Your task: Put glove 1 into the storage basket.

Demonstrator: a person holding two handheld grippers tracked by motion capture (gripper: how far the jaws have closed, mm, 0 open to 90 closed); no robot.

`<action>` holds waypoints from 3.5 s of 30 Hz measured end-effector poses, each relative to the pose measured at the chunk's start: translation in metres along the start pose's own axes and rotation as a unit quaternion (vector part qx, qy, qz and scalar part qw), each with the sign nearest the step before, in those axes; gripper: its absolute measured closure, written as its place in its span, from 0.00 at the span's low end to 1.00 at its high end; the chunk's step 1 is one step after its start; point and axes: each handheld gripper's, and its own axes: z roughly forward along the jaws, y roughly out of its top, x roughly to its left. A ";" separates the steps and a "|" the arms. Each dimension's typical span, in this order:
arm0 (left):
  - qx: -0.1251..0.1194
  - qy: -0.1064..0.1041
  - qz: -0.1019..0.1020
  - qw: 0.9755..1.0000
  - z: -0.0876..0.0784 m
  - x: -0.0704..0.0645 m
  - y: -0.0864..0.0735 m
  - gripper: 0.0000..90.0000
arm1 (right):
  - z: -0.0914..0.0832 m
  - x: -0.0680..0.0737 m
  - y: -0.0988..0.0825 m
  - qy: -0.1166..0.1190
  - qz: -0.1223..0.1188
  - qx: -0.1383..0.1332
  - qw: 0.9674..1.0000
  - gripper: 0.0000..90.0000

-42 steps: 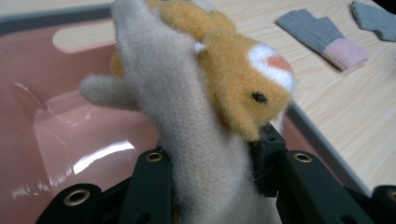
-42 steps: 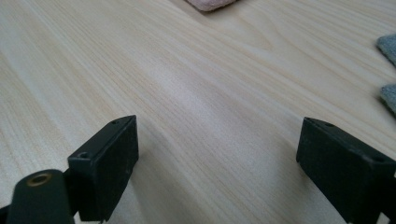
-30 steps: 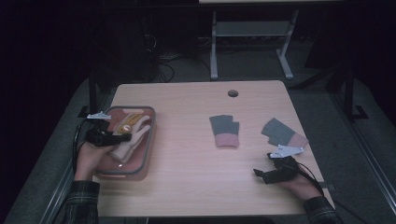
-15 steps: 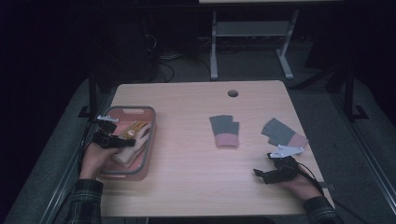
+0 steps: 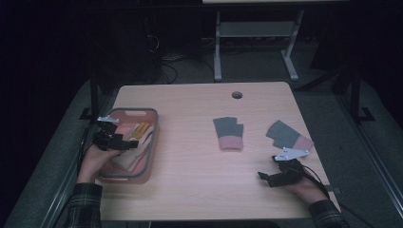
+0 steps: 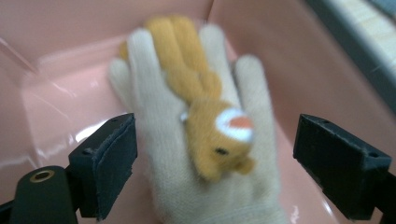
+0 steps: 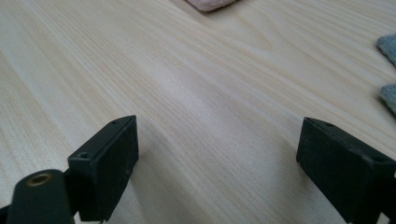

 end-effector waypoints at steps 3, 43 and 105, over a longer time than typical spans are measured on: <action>-0.013 0.002 0.007 1.000 -0.009 -0.003 0.003 0.15 | 0.000 0.000 0.000 0.000 0.000 0.000 1.000 0.14; -0.048 -0.135 0.120 0.982 0.018 -0.148 0.033 0.15 | 0.000 0.000 0.000 0.002 0.000 0.000 1.000 0.13; -0.033 -0.091 0.220 0.971 0.092 -0.184 -0.052 0.14 | -0.043 -0.075 0.030 -0.101 0.044 0.004 0.994 1.00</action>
